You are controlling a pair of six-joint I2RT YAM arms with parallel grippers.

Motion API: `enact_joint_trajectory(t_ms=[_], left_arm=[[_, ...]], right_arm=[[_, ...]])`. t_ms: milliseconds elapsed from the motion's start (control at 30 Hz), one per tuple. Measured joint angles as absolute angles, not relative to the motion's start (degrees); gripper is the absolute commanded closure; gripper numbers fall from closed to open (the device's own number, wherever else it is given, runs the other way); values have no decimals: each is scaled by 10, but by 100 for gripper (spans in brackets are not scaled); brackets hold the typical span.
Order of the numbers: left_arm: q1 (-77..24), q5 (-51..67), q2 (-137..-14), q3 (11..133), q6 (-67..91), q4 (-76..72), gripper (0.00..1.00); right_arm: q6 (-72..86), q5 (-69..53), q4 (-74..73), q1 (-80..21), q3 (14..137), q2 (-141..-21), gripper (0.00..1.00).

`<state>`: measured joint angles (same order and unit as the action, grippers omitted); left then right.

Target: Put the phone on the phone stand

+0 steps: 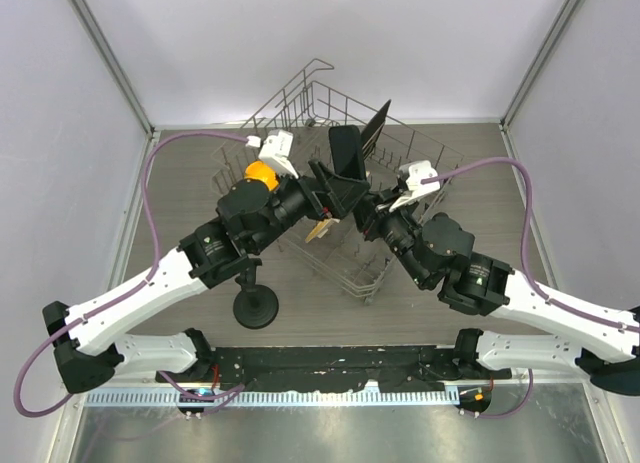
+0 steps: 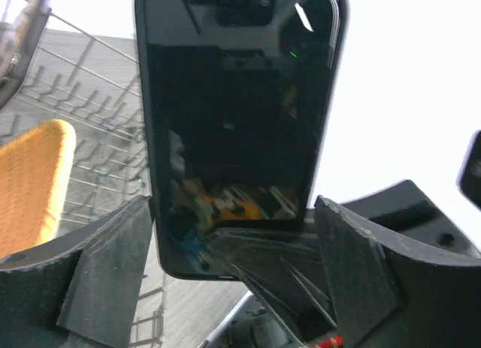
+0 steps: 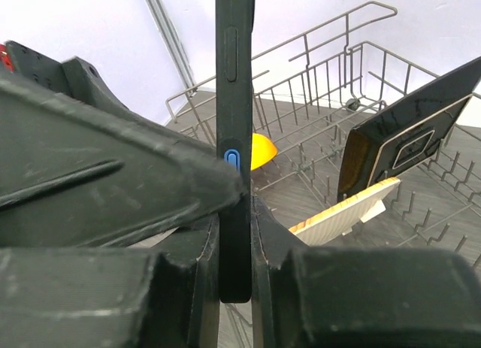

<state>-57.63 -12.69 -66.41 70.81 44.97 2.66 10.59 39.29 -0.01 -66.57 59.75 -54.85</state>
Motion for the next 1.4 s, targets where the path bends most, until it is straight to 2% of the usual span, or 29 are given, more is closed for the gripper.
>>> enact_joint_trajectory(t_ms=[167, 467, 567, 767, 900, 1100, 1167, 1233, 1267, 1400], left_arm=[[-556, -73, -635, 688, 442, 16, 0], [-463, 97, -588, 688, 461, 15, 0], [-451, 158, -587, 688, 467, 7, 3], [-448, 282, -604, 686, 502, -65, 21], [-447, 347, -613, 676, 536, -131, 49], [-446, 411, -617, 670, 568, -196, 70], [-446, 421, -617, 669, 571, -203, 71], [-446, 431, -617, 669, 571, -211, 65], [-446, 435, -617, 669, 571, -214, 57], [-446, 449, -618, 669, 579, -217, 54]], right_arm=[[117, 330, 0, -641, 568, -514, 100], [150, 180, -23, -605, 491, -370, 100], [161, 115, -22, -605, 490, -343, 100], [180, 6, -22, -605, 493, -327, 100], [189, -47, -23, -605, 493, -338, 100], [197, -88, -15, -605, 493, -346, 100], [198, -98, -12, -605, 493, -349, 100], [201, -105, -9, -605, 493, -349, 100], [201, -107, -8, -605, 493, -349, 100], [202, -107, -4, -605, 493, -356, 100]])
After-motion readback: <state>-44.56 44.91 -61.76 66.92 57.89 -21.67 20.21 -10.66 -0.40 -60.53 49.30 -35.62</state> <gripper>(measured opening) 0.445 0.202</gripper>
